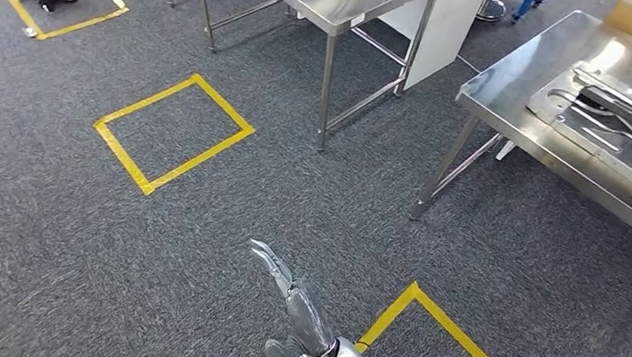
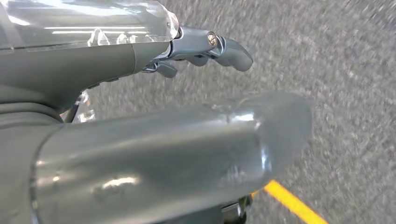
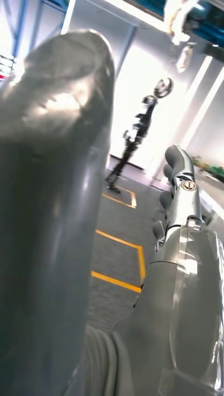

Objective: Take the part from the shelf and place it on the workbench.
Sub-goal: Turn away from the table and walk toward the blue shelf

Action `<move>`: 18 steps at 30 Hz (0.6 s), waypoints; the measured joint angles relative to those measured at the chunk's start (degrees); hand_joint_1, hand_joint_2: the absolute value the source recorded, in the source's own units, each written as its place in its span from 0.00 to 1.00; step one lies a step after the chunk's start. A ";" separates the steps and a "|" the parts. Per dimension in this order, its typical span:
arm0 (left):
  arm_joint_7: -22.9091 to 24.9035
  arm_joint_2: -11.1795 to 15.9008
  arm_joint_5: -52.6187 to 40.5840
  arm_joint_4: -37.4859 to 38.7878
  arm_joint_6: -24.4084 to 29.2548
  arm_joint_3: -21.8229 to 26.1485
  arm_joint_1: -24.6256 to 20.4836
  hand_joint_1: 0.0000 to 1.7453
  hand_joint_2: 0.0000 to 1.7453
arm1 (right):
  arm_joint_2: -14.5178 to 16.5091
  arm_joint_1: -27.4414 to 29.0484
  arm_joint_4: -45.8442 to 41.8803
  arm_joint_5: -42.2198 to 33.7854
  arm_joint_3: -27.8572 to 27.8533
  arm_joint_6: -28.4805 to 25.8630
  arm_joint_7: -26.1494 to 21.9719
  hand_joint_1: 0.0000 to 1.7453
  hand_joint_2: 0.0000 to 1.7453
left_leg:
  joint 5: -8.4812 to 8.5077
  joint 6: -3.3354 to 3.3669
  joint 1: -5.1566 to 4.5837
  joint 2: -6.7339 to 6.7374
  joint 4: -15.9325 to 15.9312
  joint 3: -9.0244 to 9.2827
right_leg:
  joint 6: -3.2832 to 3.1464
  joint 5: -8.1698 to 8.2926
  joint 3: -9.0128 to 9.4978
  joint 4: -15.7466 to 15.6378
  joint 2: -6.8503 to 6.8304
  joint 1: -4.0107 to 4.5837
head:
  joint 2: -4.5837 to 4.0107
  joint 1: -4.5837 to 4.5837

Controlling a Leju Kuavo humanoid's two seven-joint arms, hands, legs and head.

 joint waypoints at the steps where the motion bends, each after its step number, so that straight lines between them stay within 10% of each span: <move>1: 0.02 0.00 0.03 0.00 0.01 0.00 0.10 0.00 0.00 | -0.10 0.04 0.05 0.03 0.08 0.21 0.01 0.00 0.00 | 0.03 0.02 -0.05 -0.59 0.05 -0.09 | 0.00 -0.55 -1.17 2.29 0.17 0.01 | 0.00 0.01; 3: 0.06 0.01 0.07 0.00 0.04 0.00 0.31 0.00 0.00 | -0.25 0.04 0.13 0.04 0.29 0.53 0.02 0.00 0.00 | 0.04 0.00 -0.08 -1.73 0.20 -0.15 | -0.16 1.15 -0.99 1.60 0.32 0.01 | 0.00 0.00; 6: 0.09 0.00 0.09 0.00 0.18 0.00 0.32 0.00 0.00 | -0.33 -0.02 0.16 -0.02 0.54 0.87 -0.02 0.00 0.00 | 0.02 -0.25 -0.14 -3.86 0.63 -0.21 | -0.95 6.84 3.83 -8.83 2.81 -0.04 | 0.00 -0.02; 10: 0.15 -0.06 0.09 0.00 0.55 0.00 0.39 0.00 0.00 | -0.48 -0.02 0.15 -0.20 0.72 1.28 -0.39 0.00 0.00 | 0.44 -1.76 0.12 -6.23 0.60 -0.98 | -1.69 8.09 5.78 -13.56 3.99 0.13 | 0.00 0.00; 15: 0.20 0.02 0.10 0.00 0.78 0.00 0.32 0.00 0.00 | -0.45 0.03 0.04 -0.31 0.84 1.31 -0.54 0.00 0.00 | -4.89 -2.86 0.07 -0.40 10.11 -5.53 | -3.11 8.68 6.44 -14.87 0.13 -0.10 | 0.00 -0.60; 18: 0.20 0.02 0.10 0.00 0.79 0.00 0.43 0.00 0.00 | -0.54 0.16 0.03 -0.32 0.86 1.32 -0.53 0.00 0.00 | -6.53 -3.44 0.46 0.55 16.27 -8.26 | -3.08 8.48 6.45 -14.78 -2.31 0.02 | -0.01 -0.65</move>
